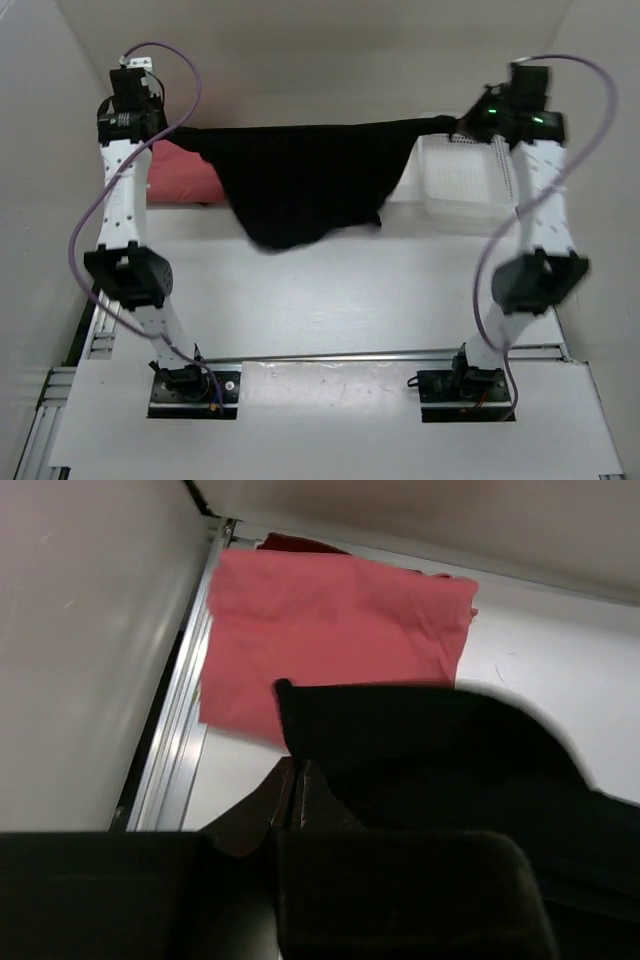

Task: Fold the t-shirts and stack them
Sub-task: Flatten out the tshirt

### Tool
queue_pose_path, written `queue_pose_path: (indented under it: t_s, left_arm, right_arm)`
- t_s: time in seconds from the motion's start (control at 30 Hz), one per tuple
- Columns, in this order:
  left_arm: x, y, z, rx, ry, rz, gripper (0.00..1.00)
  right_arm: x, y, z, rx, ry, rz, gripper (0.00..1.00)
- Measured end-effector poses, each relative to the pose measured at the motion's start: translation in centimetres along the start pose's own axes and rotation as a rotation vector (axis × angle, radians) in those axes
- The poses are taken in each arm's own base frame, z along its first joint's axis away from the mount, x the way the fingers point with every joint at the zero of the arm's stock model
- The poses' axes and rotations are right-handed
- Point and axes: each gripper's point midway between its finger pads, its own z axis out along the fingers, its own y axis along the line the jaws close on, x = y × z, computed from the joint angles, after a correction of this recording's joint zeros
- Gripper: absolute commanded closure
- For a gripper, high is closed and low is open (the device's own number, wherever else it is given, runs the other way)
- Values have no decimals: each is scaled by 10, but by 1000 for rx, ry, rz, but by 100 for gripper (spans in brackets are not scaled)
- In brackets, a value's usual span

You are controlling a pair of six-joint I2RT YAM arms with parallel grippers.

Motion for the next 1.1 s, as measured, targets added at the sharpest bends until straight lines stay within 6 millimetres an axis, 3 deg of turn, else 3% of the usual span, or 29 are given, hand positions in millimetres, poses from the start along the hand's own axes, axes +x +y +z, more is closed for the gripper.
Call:
queue_pose_path:
  t_s: [0.07,0.13,0.2,0.27,0.37,0.47,0.53,0.6,0.67,0.77,0.8,0.87,0.97,1.0,1.03,1.1]
  left_arm:
    - [6,13,-36,-11,-26,-16,90]
    - [3,19,-74,-3,-79,-26,90]
    - [-4,26,-105,-4,-149,-39,90]
    - [4,33,-123,-12,-181,-49,90]
    - [44,33,-122,-13,-118,-38,90]
    - [122,23,-102,-1,59,2,90]
    - [181,19,-92,4,200,32,90]
    - [247,19,-93,2,371,65,90]
    - [307,24,-104,-10,512,94,90]
    - [379,33,-132,-30,678,132,90]
    - [394,35,-139,-34,716,140,90]
    - [407,37,-147,-35,771,152,90]
    - [390,32,-134,-27,787,162,90]
    - [371,28,-123,-19,785,168,90]
    - [347,22,-109,-11,758,169,90]
    - [276,5,-63,3,650,165,90]
  right_arm:
    - [-15,1,-69,-35,-120,-4,100]
    - [-9,18,-137,-93,-221,-47,100]
    - [7,35,-185,-150,-281,-102,100]
    - [28,34,-209,-169,-304,-134,100]
    - [83,-3,-187,-117,-199,-106,100]
    - [171,-63,-136,-10,54,-6,100]
    - [240,-105,-117,83,229,81,100]
    - [305,-136,-122,163,361,162,100]
    - [345,-151,-137,195,403,216,100]
    - [373,-158,-146,193,407,273,100]
    - [378,-158,-144,190,421,288,100]
    - [390,-160,-139,212,486,329,100]
    - [382,-154,-127,268,612,331,100]
    - [369,-147,-121,291,656,319,100]
    - [342,-133,-110,297,688,292,100]
    - [275,-101,-57,254,671,201,100]
